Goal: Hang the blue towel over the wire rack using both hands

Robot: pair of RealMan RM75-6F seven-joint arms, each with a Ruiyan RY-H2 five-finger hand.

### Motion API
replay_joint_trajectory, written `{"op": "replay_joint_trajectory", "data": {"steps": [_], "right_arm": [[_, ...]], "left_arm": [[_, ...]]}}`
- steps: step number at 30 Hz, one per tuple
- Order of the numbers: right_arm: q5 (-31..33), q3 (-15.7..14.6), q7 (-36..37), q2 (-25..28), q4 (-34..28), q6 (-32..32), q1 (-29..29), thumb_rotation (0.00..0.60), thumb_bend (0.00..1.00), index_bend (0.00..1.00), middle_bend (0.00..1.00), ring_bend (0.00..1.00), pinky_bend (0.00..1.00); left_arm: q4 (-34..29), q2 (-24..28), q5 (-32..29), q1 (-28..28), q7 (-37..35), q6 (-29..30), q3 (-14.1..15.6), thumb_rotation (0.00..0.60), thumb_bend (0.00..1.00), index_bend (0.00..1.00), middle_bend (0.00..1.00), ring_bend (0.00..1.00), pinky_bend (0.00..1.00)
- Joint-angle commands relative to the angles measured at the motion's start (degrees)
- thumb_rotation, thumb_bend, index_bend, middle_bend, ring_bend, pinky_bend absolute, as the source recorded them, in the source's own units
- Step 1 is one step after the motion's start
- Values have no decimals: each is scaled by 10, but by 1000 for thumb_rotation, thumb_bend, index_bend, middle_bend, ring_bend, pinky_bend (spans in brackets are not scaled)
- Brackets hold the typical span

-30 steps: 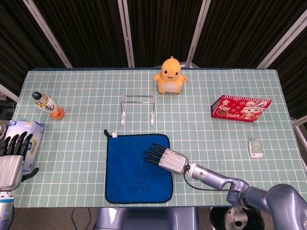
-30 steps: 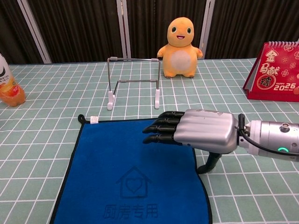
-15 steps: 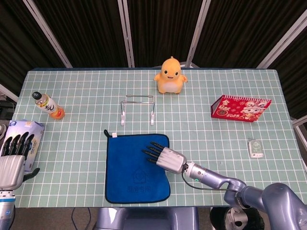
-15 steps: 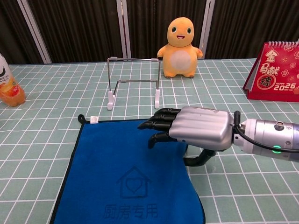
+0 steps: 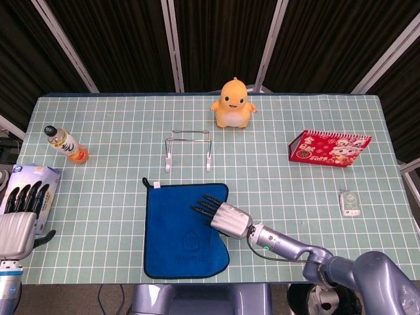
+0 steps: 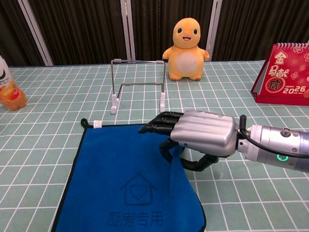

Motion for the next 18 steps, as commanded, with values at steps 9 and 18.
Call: {"op": "replay_joint_trajectory", "data": {"steps": [9, 18], "right_arm": [[5, -5, -7, 2, -8, 5, 4, 600, 555, 615, 44, 0, 0], [18, -2, -19, 7, -31, -5, 9, 600, 555, 615, 44, 0, 0]], "left_arm": [[88, -25, 64, -91, -35, -102, 2, 600, 0, 112, 0, 0, 0], [267, -109, 207, -199, -195, -140, 37, 600, 0, 349, 0, 0, 0]]}}
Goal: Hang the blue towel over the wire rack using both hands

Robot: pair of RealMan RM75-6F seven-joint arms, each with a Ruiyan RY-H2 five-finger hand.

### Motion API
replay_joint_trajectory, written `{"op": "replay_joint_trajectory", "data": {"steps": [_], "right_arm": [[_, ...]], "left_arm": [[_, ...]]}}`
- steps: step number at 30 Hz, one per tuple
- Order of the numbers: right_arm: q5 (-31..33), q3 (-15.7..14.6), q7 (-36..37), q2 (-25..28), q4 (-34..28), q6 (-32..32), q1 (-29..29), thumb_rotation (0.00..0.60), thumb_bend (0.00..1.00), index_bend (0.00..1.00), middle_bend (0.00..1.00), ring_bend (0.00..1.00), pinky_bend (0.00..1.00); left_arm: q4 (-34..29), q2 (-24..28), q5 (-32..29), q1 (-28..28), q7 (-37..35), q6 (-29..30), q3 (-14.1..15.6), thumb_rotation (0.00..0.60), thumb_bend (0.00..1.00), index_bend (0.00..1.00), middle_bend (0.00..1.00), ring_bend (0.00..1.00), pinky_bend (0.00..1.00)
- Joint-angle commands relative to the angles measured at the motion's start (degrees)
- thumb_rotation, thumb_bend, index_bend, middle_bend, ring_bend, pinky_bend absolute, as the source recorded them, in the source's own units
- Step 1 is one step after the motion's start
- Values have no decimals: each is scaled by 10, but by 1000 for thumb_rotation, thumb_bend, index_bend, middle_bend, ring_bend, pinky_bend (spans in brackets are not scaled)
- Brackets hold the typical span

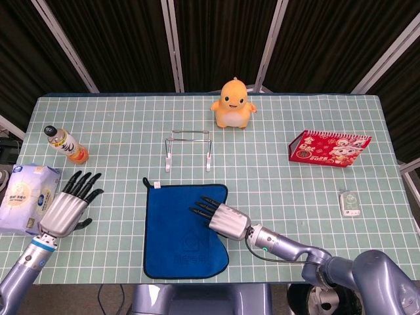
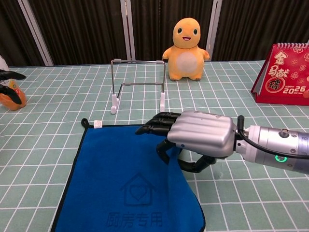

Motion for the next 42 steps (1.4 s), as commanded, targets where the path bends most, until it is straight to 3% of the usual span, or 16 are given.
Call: {"op": "replay_joint_trajectory", "data": {"steps": [1, 8, 17, 42], "right_arm": [[5, 3, -2, 2, -10, -1, 1, 600, 555, 616, 44, 0, 0], [17, 7, -9, 5, -29, -7, 2, 600, 555, 617, 44, 0, 0], [28, 8, -7, 12, -50, -13, 1, 600, 554, 617, 44, 0, 0], [35, 4, -9, 21, -60, -11, -2, 600, 554, 617, 44, 0, 0]], "left_arm": [[77, -55, 52, -57, -77, -19, 21, 600, 0, 370, 0, 0, 0], [158, -121, 96, -94, -128, -6, 46, 600, 0, 436, 0, 0, 0], [211, -173, 94, -110, -150, -15, 66, 600, 0, 449, 0, 0, 0], [228, -216, 60, -144, -148, -43, 77, 600, 25, 469, 0, 0, 0]]}}
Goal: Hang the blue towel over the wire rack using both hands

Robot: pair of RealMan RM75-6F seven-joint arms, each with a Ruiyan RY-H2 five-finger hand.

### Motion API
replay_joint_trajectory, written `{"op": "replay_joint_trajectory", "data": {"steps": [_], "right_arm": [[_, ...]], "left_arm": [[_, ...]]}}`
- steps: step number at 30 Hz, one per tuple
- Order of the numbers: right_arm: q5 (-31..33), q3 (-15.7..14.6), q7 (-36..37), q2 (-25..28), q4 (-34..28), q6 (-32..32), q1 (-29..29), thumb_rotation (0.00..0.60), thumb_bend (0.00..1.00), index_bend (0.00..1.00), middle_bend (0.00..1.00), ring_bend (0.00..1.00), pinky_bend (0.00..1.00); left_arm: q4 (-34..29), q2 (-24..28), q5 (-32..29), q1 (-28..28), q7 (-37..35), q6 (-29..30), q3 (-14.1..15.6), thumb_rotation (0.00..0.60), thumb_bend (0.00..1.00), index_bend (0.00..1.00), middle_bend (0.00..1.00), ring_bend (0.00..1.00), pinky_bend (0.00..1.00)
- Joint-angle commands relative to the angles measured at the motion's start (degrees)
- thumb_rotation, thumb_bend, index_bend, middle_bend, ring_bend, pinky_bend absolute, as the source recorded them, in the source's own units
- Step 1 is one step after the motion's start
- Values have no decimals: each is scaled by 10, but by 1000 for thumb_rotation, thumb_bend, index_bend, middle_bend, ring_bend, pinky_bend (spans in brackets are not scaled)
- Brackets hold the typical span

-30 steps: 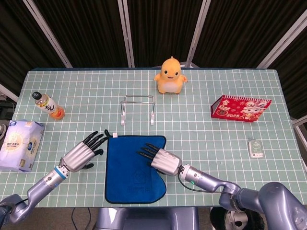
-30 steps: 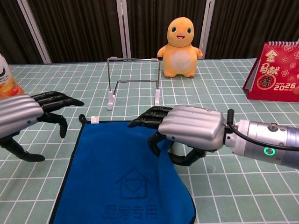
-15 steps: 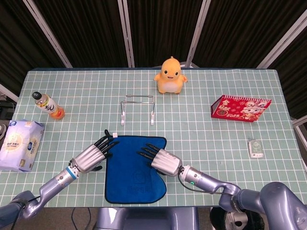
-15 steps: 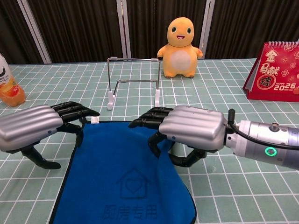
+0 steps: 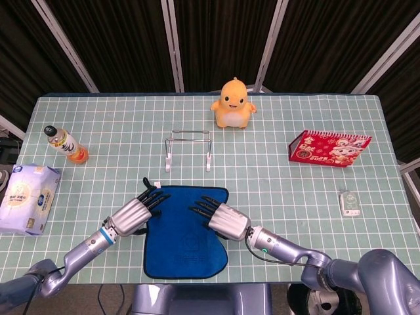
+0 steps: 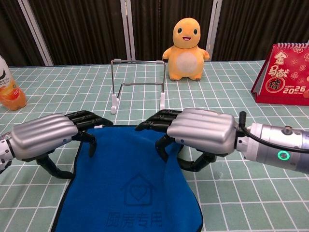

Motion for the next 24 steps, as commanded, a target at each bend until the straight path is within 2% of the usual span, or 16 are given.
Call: {"op": "replay_joint_trajectory", "data": {"steps": [1, 6, 14, 24], "right_arm": [[1, 0, 0, 0, -2, 1, -1, 600, 555, 617, 44, 0, 0], [0, -1, -4, 2, -6, 1, -1, 600, 555, 617, 44, 0, 0], [-1, -1, -14, 3, -15, 0, -2, 600, 555, 617, 45, 0, 0], [0, 2, -22, 8, -24, 0, -2, 600, 555, 617, 45, 0, 0]], "left_arm": [[1, -3, -2, -2, 2, 0, 2, 600, 54, 474, 0, 0, 0], [-2, -4, -1, -4, 7, 0, 5, 600, 181, 488, 0, 0, 0], [-11, -2, -5, -10, 15, 1, 8, 600, 273, 499, 0, 0, 0], [-21, -1, -9, -17, 15, -2, 11, 600, 467, 541, 0, 0, 0]]}}
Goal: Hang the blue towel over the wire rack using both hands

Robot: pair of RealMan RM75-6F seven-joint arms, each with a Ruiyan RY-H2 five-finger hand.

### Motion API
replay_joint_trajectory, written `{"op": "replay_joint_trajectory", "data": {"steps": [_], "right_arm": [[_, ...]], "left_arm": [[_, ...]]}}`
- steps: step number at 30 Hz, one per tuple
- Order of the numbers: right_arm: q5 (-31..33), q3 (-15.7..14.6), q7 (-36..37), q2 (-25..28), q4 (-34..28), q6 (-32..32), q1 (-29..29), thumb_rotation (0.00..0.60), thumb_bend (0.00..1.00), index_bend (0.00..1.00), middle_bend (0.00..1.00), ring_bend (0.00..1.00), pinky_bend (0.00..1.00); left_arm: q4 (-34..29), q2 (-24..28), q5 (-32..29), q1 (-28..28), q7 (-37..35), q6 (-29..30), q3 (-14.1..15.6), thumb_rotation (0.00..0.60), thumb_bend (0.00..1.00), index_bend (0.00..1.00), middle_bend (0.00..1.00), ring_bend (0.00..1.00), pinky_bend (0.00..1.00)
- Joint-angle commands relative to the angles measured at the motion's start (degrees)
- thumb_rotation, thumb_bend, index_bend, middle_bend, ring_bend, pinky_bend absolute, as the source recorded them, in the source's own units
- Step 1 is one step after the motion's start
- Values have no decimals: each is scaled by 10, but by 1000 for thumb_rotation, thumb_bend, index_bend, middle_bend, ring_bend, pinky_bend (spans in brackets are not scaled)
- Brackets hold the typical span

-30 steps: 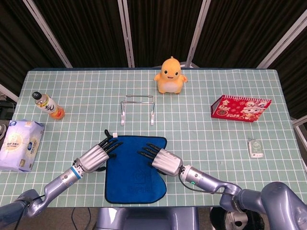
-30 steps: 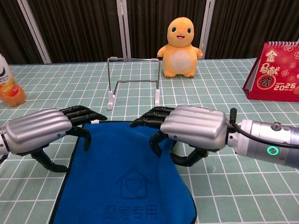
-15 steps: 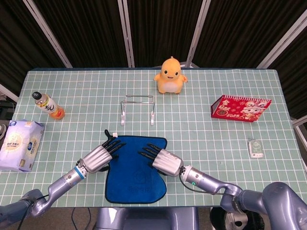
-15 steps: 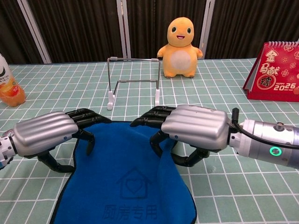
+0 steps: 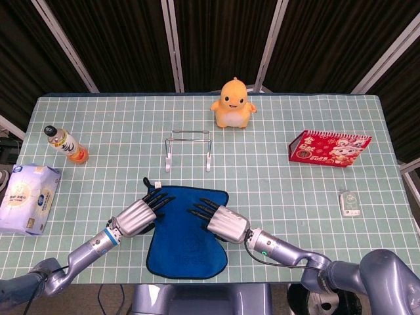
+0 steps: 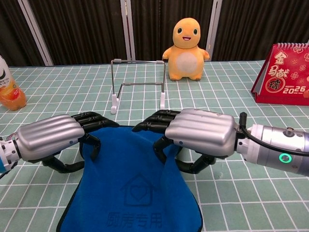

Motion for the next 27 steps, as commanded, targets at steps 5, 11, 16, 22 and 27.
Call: {"op": "replay_joint_trajectory", "data": {"steps": [5, 11, 16, 22, 27], "right_arm": [[2, 2, -4, 6, -6, 1, -1, 600, 554, 617, 45, 0, 0], [5, 8, -3, 19, -17, 14, -5, 600, 556, 617, 46, 0, 0], [10, 33, -10, 47, -46, 34, -2, 600, 556, 618, 47, 0, 0], [34, 83, -33, 100, -108, 41, 9, 600, 555, 622, 49, 0, 4], [88, 147, -38, 133, -148, 31, 23, 600, 555, 623, 50, 0, 14]], "left_arm": [[-2, -1, -3, -1, -1, 8, 0, 600, 482, 734, 0, 0, 0], [-8, 0, -10, -2, -4, 22, -10, 600, 483, 847, 0, 0, 0], [-29, 10, -15, -8, -1, 50, -33, 600, 482, 854, 0, 0, 0], [-85, 40, -32, -22, 27, 71, -76, 600, 489, 857, 0, 0, 0], [-128, 60, -56, -35, 80, 95, -133, 600, 489, 857, 0, 0, 0]]}}
